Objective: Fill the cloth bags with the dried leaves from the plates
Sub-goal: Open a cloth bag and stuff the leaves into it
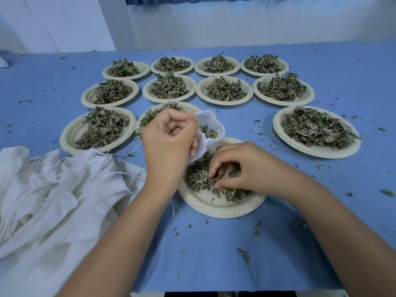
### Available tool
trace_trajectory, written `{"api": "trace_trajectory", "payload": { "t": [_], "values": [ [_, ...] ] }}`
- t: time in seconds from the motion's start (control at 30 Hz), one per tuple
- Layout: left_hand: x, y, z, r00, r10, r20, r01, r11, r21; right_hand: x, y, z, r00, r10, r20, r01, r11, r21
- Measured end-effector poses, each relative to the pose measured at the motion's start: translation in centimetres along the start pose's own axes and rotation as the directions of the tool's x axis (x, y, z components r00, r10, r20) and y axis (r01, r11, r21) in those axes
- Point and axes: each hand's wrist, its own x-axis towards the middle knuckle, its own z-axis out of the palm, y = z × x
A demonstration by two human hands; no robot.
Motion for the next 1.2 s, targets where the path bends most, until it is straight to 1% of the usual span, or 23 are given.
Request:
{"api": "trace_trajectory", "payload": {
  "t": [0.07, 0.1, 0.2, 0.27, 0.4, 0.5, 0.57, 0.63, 0.7, 0.77, 0.83, 0.93, 1.1, 1.17, 1.2],
  "values": [
    [0.1, 0.0, 0.0, 1.0, 0.008, 0.003, -0.008, 1.0, 0.002, -0.1, 0.0, -0.2, 0.998, -0.003, -0.068, 0.004, 1.0, 0.014],
    [0.1, -0.1, 0.0, 1.0, 0.008, 0.007, -0.008, 1.0, -0.001, -0.1, 0.0, -0.1, 0.997, -0.019, -0.07, 0.019, 1.0, 0.005],
    [0.1, -0.2, 0.0, 1.0, 0.003, 0.014, -0.003, 1.0, -0.01, 0.2, -0.4, 1.1, 0.996, -0.082, 0.042, 0.086, 0.99, -0.114],
    [0.2, -0.3, 0.0, 1.0, 0.002, 0.016, -0.002, 1.0, -0.004, 0.5, -0.5, 1.7, 0.994, -0.09, 0.065, 0.1, 0.978, -0.184],
    [0.1, -0.2, 0.1, 1.0, -0.002, 0.021, 0.002, 1.0, 0.004, 0.5, -0.4, 1.8, 0.986, -0.166, 0.006, 0.164, 0.967, -0.193],
    [0.1, -0.2, 0.0, 1.0, 0.003, 0.013, -0.003, 1.0, 0.01, 0.3, -0.4, 0.8, 0.97, -0.198, -0.143, 0.171, 0.969, -0.181],
    [0.1, -0.1, -0.1, 1.0, 0.011, 0.007, -0.011, 1.0, 0.015, 0.0, -0.5, 0.0, 0.955, -0.176, -0.238, 0.154, 0.982, -0.108],
    [0.1, -0.1, -0.1, 1.0, 0.009, 0.003, -0.009, 1.0, 0.014, -0.3, -0.6, -0.7, 0.946, -0.109, -0.305, 0.122, 0.992, 0.026],
    [0.2, 0.0, -0.1, 1.0, 0.003, -0.005, -0.003, 1.0, 0.011, -0.5, -0.6, -1.0, 0.943, -0.023, -0.332, 0.084, 0.982, 0.169],
    [0.2, -0.1, -0.2, 1.0, 0.001, -0.012, -0.001, 1.0, 0.01, -0.7, -0.5, -1.2, 0.943, 0.036, -0.331, 0.062, 0.957, 0.283],
    [0.2, -0.1, -0.2, 1.0, -0.001, -0.008, 0.002, 1.0, 0.013, -0.8, -0.5, -1.4, 0.935, 0.05, -0.35, 0.088, 0.927, 0.366],
    [0.1, -0.1, -0.2, 1.0, -0.005, 0.019, 0.005, 1.0, 0.028, -0.8, -0.6, -1.8, 0.898, 0.05, -0.436, 0.191, 0.851, 0.49],
    [-0.1, -0.3, -0.1, 0.995, -0.014, 0.1, 0.006, 0.996, 0.085, -0.5, -0.8, -1.7, 0.775, 0.111, -0.622, 0.321, 0.778, 0.54],
    [-0.2, -0.2, 0.1, 0.991, -0.027, 0.134, 0.015, 0.996, 0.092, -0.4, -0.7, -1.6, 0.732, 0.143, -0.666, 0.34, 0.77, 0.539],
    [-0.2, -0.1, 0.2, 0.988, -0.031, 0.149, 0.018, 0.996, 0.088, -0.4, -0.7, -1.5, 0.726, 0.151, -0.671, 0.332, 0.777, 0.535]
  ]
}}
